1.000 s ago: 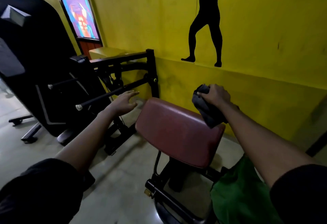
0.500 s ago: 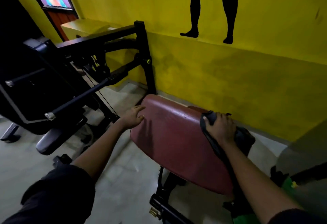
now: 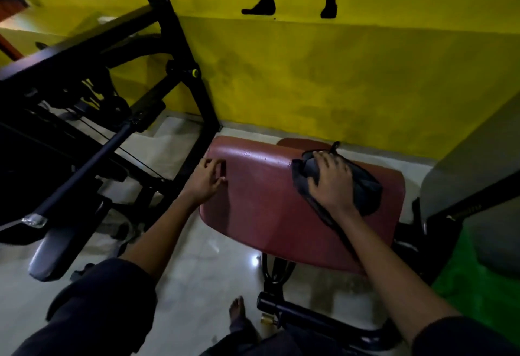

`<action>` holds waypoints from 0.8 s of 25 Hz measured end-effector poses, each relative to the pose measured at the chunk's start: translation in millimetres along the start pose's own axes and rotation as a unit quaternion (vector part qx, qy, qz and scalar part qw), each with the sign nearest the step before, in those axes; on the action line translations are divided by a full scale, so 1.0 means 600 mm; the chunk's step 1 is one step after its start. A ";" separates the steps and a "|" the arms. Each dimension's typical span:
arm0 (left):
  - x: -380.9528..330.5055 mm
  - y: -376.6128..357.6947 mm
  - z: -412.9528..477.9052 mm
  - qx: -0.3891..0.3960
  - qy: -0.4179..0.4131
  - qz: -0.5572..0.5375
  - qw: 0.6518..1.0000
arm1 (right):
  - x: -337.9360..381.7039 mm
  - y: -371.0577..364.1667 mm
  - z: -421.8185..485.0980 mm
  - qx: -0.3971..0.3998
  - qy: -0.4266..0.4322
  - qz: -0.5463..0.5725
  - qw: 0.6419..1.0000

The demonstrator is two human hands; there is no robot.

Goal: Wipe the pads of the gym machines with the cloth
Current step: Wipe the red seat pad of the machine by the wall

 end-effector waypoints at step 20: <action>-0.182 -0.094 0.034 0.001 -0.152 0.086 0.985 | -0.138 0.040 -0.089 -0.090 -0.226 0.016 0.970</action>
Point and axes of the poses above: each hand's wrist, its own z-axis towards the middle knuckle, its own y-axis out of the back of the hand, x = y × z, the point moved 9 cm from there along z, towards the middle knuckle, and after that the axes turned 4 degrees about x, right-handed, at the moved point
